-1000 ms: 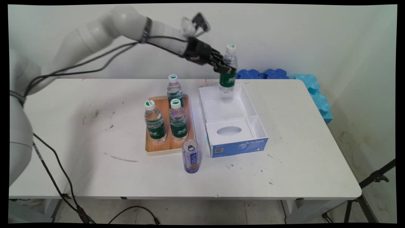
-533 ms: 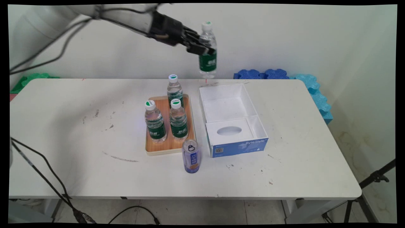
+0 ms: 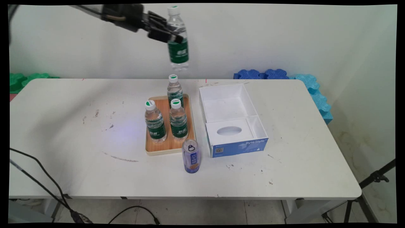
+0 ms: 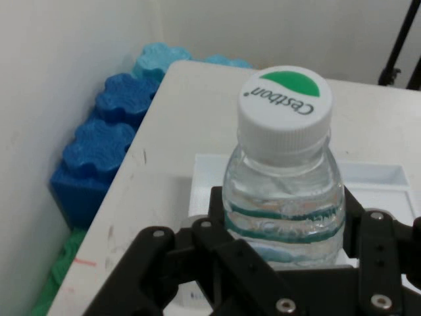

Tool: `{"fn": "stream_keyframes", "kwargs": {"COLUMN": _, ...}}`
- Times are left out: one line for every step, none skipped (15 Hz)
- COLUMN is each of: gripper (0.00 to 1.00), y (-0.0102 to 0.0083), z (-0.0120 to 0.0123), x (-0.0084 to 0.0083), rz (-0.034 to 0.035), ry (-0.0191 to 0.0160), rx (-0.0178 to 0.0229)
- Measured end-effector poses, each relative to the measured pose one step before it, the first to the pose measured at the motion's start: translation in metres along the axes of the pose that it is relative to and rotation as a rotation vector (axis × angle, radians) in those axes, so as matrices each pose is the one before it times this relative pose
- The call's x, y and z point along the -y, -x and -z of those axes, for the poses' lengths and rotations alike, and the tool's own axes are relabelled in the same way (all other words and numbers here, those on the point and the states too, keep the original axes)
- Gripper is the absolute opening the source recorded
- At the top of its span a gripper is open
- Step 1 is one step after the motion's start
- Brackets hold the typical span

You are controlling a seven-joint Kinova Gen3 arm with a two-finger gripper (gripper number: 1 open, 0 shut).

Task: Place the picked object on the tray

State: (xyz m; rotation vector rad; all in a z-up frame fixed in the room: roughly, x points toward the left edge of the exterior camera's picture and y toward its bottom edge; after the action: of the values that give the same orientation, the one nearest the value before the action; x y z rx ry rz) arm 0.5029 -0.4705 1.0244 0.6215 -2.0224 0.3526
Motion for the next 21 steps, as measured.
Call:
{"fn": "stream_keyframes", "kwargs": {"gripper": 0.0, "y": 0.00259, "z": 0.00713, "x": 0.00018, "rz": 0.00068, "ry": 0.00282, "rx": 0.00565}}
{"fn": "stream_keyframes", "kwargs": {"gripper": 0.0, "y": 0.00492, "z": 0.01141, "x": 0.00025, "rz": 0.00078, "ry": 0.00522, "rx": 0.01045}}
{"fn": "stream_keyframes", "kwargs": {"gripper": 0.0, "y": 0.00555, "z": 0.00908, "x": -0.00007, "rz": 0.00103, "ry": 0.00453, "rx": 0.00946}}
{"fn": "stream_keyframes", "kwargs": {"gripper": 0.0, "y": 0.00739, "z": 0.00931, "x": -0.00051, "rz": 0.00487, "ry": 0.00625, "rx": 0.01223}}
{"fn": "stream_keyframes", "kwargs": {"gripper": 0.0, "y": 0.0087, "z": 0.00817, "x": -0.00088, "rz": 0.00544, "ry": 0.00522, "rx": 0.0141}}
{"fn": "stream_keyframes", "kwargs": {"gripper": 0.0, "y": 0.00734, "z": 0.00617, "x": -0.00072, "rz": 0.0043, "ry": 0.00414, "rx": 0.01195}}
{"fn": "stream_keyframes", "kwargs": {"gripper": 0.0, "y": 0.00898, "z": 0.00601, "x": -0.00015, "rz": 0.00171, "ry": 0.00184, "rx": 0.01502}}
{"fn": "stream_keyframes", "kwargs": {"gripper": 0.0, "y": 0.00804, "z": 0.00446, "x": 0.00026, "rz": -0.00035, "ry": -0.00021, "rx": 0.01261}}
{"fn": "stream_keyframes", "kwargs": {"gripper": 0.0, "y": 0.00564, "z": 0.00222, "x": 0.00046, "rz": -0.00285, "ry": -0.00162, "rx": 0.00708}}
{"fn": "stream_keyframes", "kwargs": {"gripper": 0.0, "y": 0.00821, "z": 0.00156, "x": 0.00081, "rz": -0.00552, "ry": -0.00163, "rx": 0.0112}}
{"fn": "stream_keyframes", "kwargs": {"gripper": 0.0, "y": 0.01039, "z": 0.00083, "x": 0.00124, "rz": -0.00923, "ry": -0.00595, "rx": 0.00829}}
{"fn": "stream_keyframes", "kwargs": {"gripper": 0.0, "y": 0.01183, "z": -0.00164, "x": 0.0014, "rz": -0.01336, "ry": -0.00838, "rx": 0.00474}}
{"fn": "stream_keyframes", "kwargs": {"gripper": 0.0, "y": 0.00841, "z": -0.00329, "x": 0.00077, "rz": -0.01099, "ry": -0.00528, "rx": 0.00154}}
{"fn": "stream_keyframes", "kwargs": {"gripper": 0.0, "y": 0.00831, "z": -0.00453, "x": 0.00034, "rz": -0.01091, "ry": -0.0043, "rx": 0.00172}}
{"fn": "stream_keyframes", "kwargs": {"gripper": 0.0, "y": 0.0089, "z": -0.00655, "x": 0.00023, "rz": -0.0102, "ry": -0.00469, "rx": 0.00175}}
{"fn": "stream_keyframes", "kwargs": {"gripper": 0.0, "y": 0.00701, "z": -0.00649, "x": 0.00008, "rz": -0.00735, "ry": -0.00267, "rx": 0.00197}}
{"fn": "stream_keyframes", "kwargs": {"gripper": 0.0, "y": 0.00789, "z": -0.00774, "x": -0.00046, "rz": -0.00657, "ry": -0.00287, "rx": 0.0019}}
{"fn": "stream_keyframes", "kwargs": {"gripper": 0.0, "y": 0.00751, "z": -0.00808, "x": -0.00041, "rz": -0.00441, "ry": -0.00315, "rx": 0.00219}}
{"fn": "stream_keyframes", "kwargs": {"gripper": 0.0, "y": 0.0061, "z": -0.00677, "x": -0.00038, "rz": -0.00257, "ry": -0.00283, "rx": 0.00183}}
{"fn": "stream_keyframes", "kwargs": {"gripper": 0.0, "y": 0.00455, "z": -0.00623, "x": -0.00021, "rz": -0.00204, "ry": -0.00193, "rx": 0.00098}}
{"fn": "stream_keyframes", "kwargs": {"gripper": 0.0, "y": 0.00443, "z": -0.00572, "x": -0.00026, "rz": -0.0011, "ry": -0.00254, "rx": 0.00077}}
